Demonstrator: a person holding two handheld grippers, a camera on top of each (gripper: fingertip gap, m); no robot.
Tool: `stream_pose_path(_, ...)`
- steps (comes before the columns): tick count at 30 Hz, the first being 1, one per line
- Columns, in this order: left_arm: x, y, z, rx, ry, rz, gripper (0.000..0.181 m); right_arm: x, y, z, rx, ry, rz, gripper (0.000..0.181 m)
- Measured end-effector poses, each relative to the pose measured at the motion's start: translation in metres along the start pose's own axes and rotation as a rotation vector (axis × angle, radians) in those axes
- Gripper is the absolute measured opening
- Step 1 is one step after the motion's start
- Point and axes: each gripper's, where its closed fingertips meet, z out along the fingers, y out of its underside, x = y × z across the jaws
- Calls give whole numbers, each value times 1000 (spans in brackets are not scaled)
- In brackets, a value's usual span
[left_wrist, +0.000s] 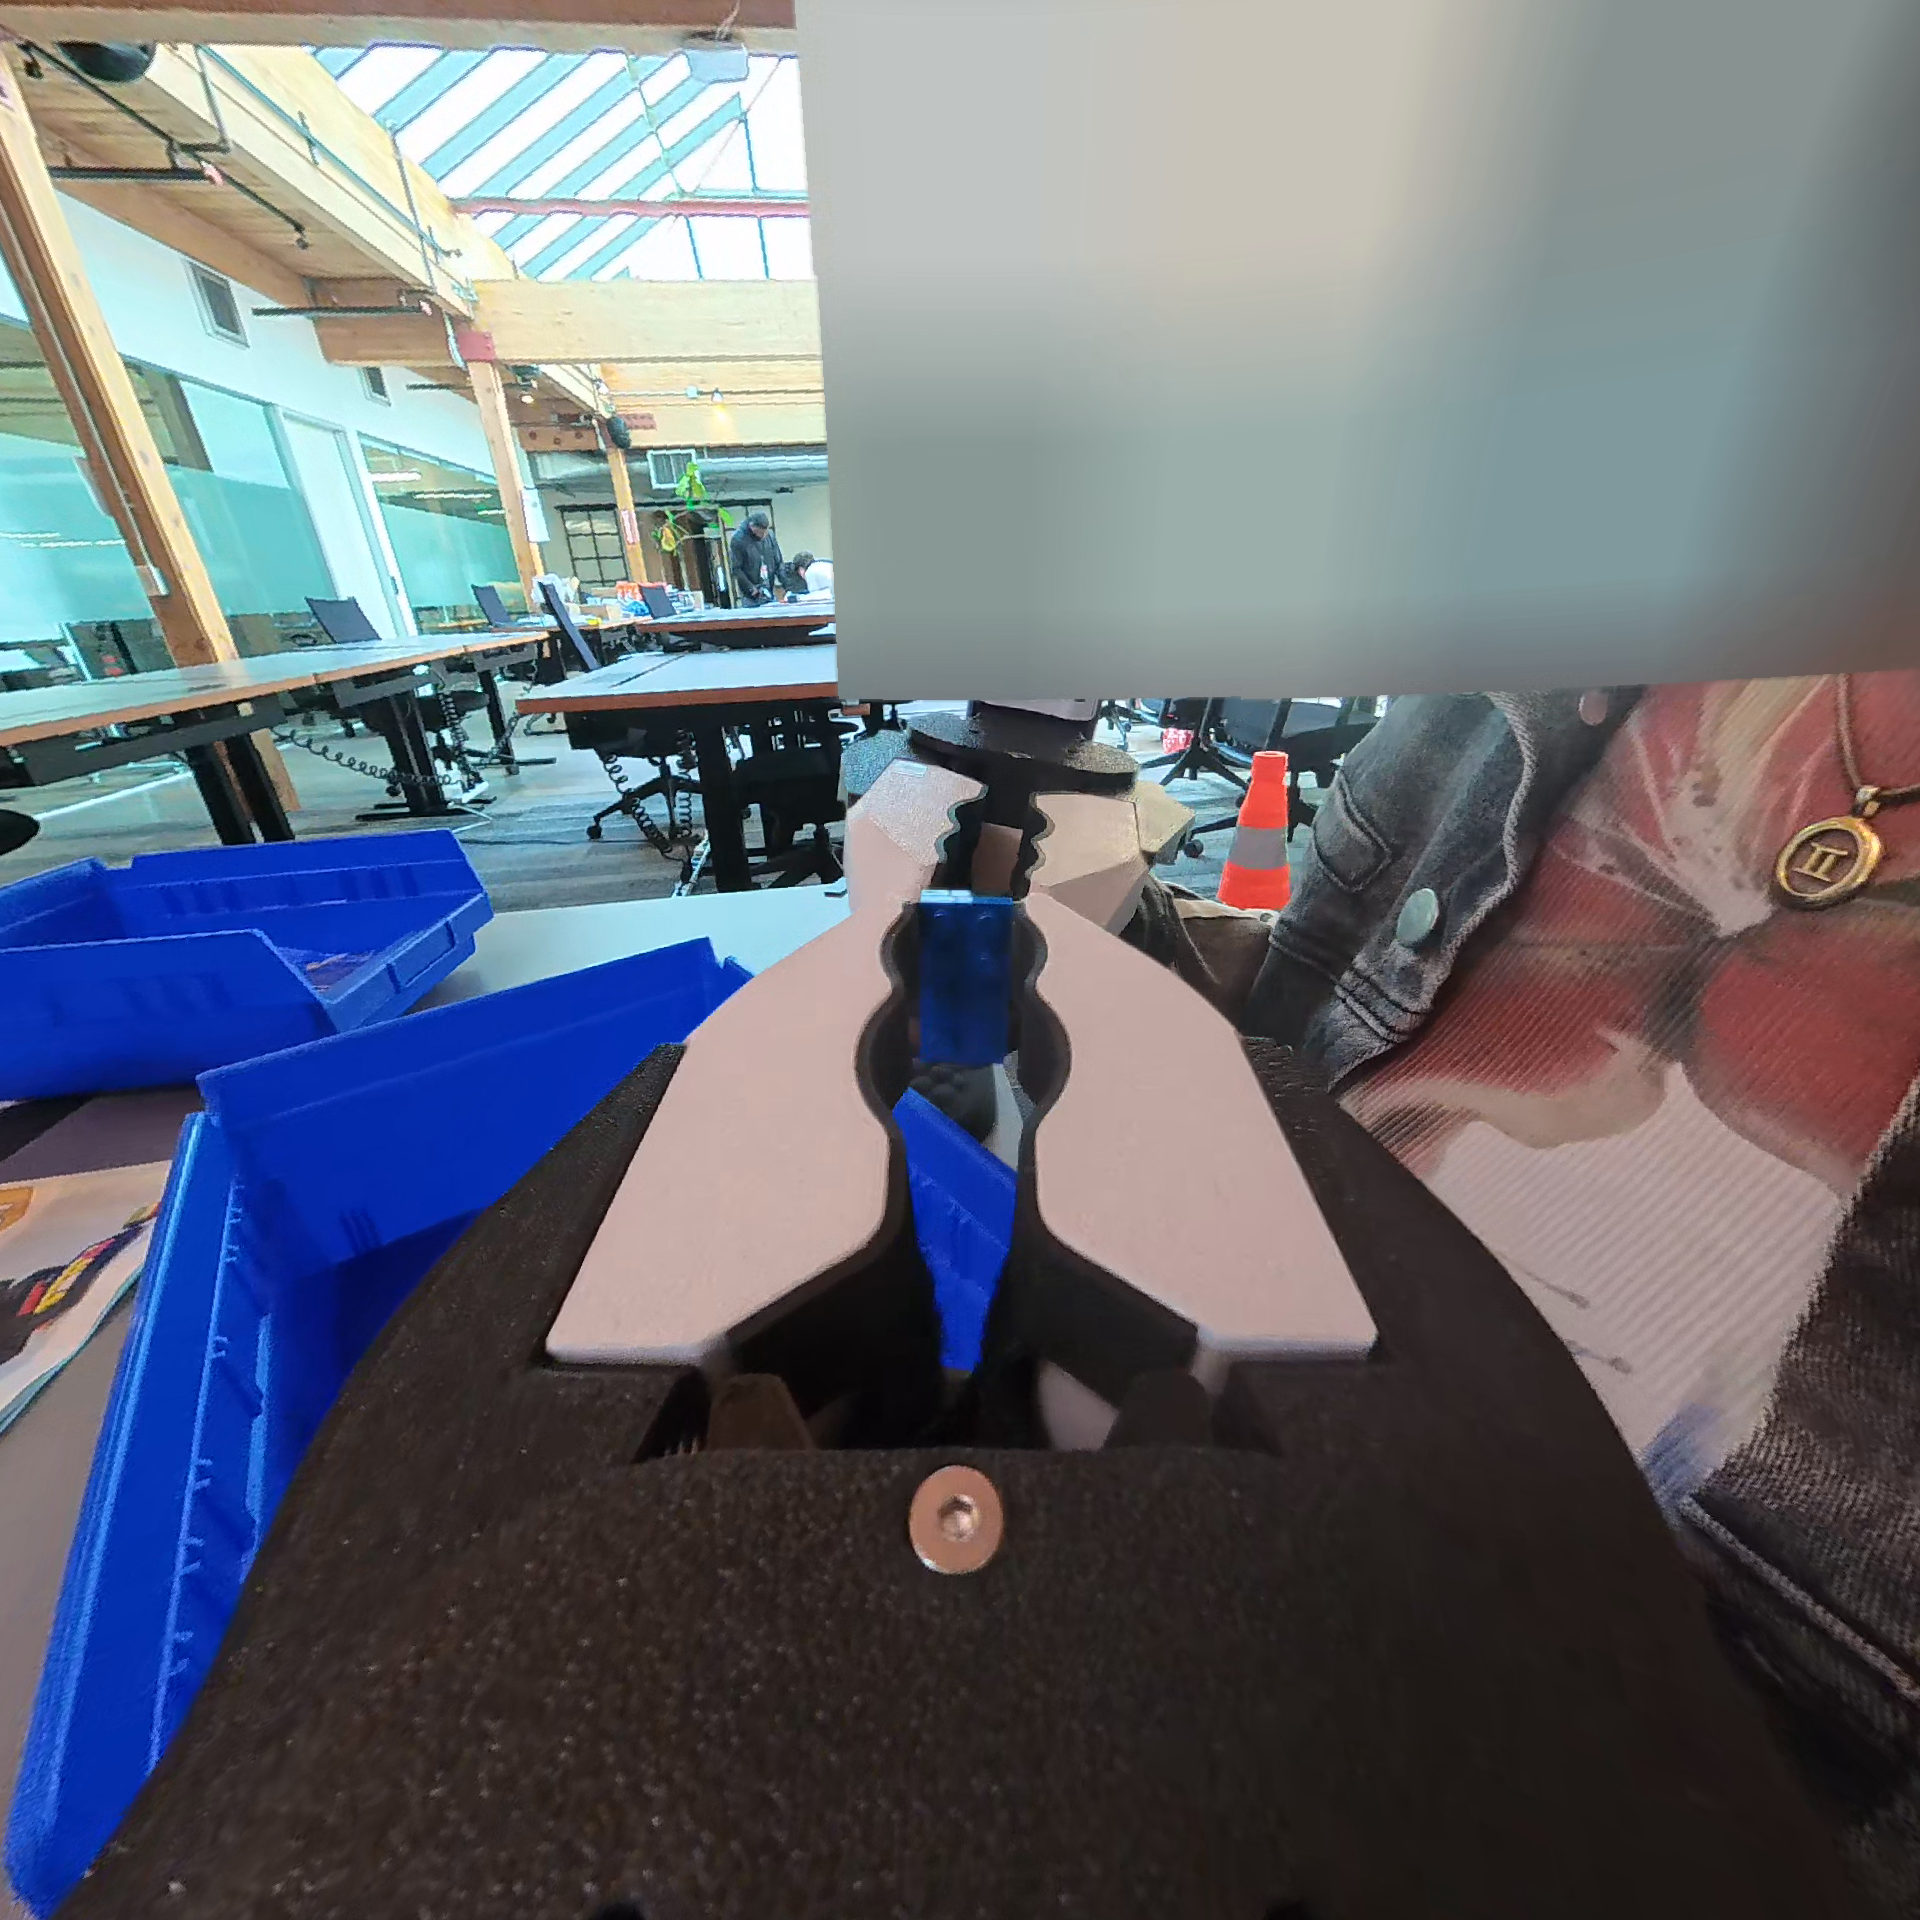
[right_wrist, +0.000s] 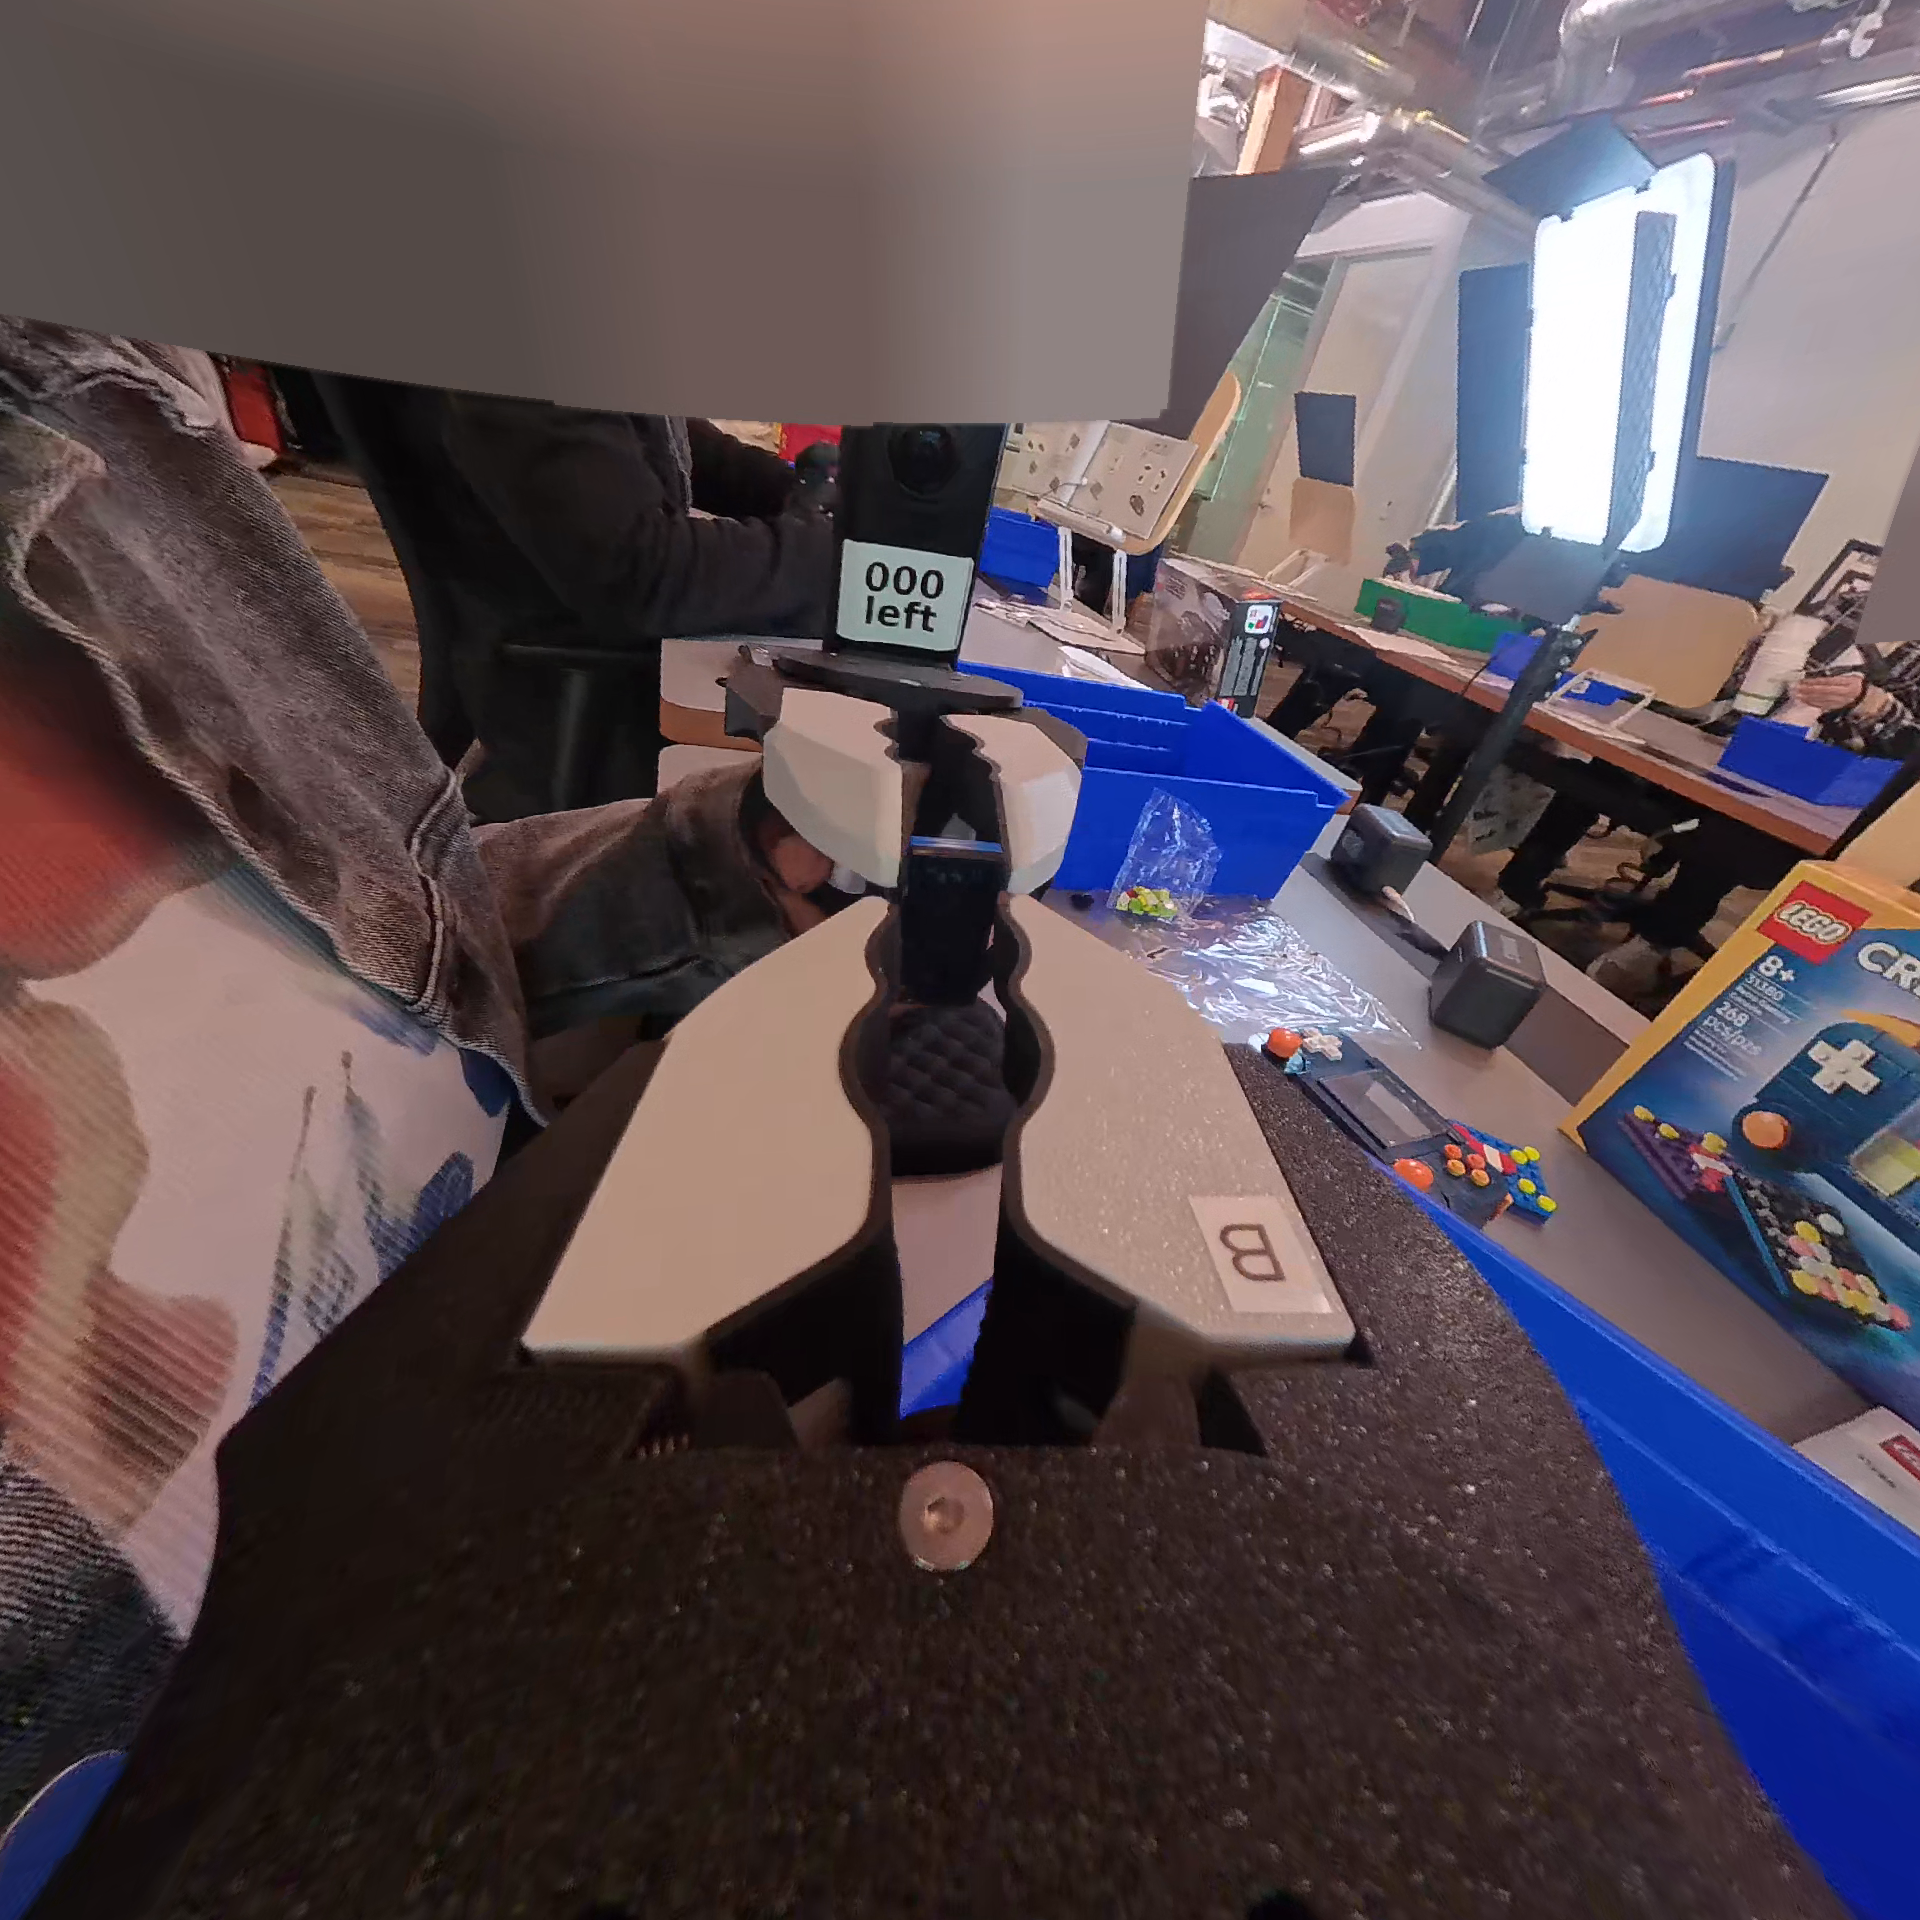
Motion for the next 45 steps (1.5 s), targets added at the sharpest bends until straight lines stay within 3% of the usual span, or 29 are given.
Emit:
stream_pose_path(1,0,0,0,0,1,0,14,0,1,0,-1,1,3,16)
stream_pose_path(3,0,-2,1,16,-12,-12,15,1,-1,0,26,10,4,16)
stream_pose_path(9,-4,-21,6,109,-69,-105,15,9,-24,-9,344,37,144,14)
stream_pose_path(10,-12,-19,3,96,-122,-119,15,13,-29,-14,404,55,162,4)
stream_pose_path(11,-13,-11,-1,50,-120,-121,15,32,-42,-33,543,137,226,3)
stream_pose_path(12,-14,-13,-8,88,-119,-161,14,50,-49,-54,628,176,279,2)
stream_pose_path(13,-16,-23,-14,177,-119,-207,14,58,-43,-60,579,195,240,1)
stream_pose_path(14,-21,-27,-18,192,-138,-203,15,57,-26,-51,418,188,178,0)
stream_pose_path(16,-31,-13,-16,40,-211,-74,15,46,-4,-34,209,99,141,0)
stream_pose_path(19,-26,-7,-9,-18,-168,-14,15,26,6,-18,-14,-65,114,25)
stream_pose_path(29,-12,14,0,-221,-88,63,16,10,17,1,-198,-199,-18,18)
stream_pose_path(32,-13,8,2,-204,-100,88,16,13,11,1,-136,-181,-60,17)
stream_pose_path(38,-6,-22,7,93,-95,15,15,13,-25,-4,265,-113,99,17)
stream_pose_path(41,-7,-23,7,139,-92,-42,16,13,-26,-4,352,-99,201,17)
stream_pose_path(45,-5,-27,7,148,-88,-46,15,12,-30,-4,361,-98,216,17)
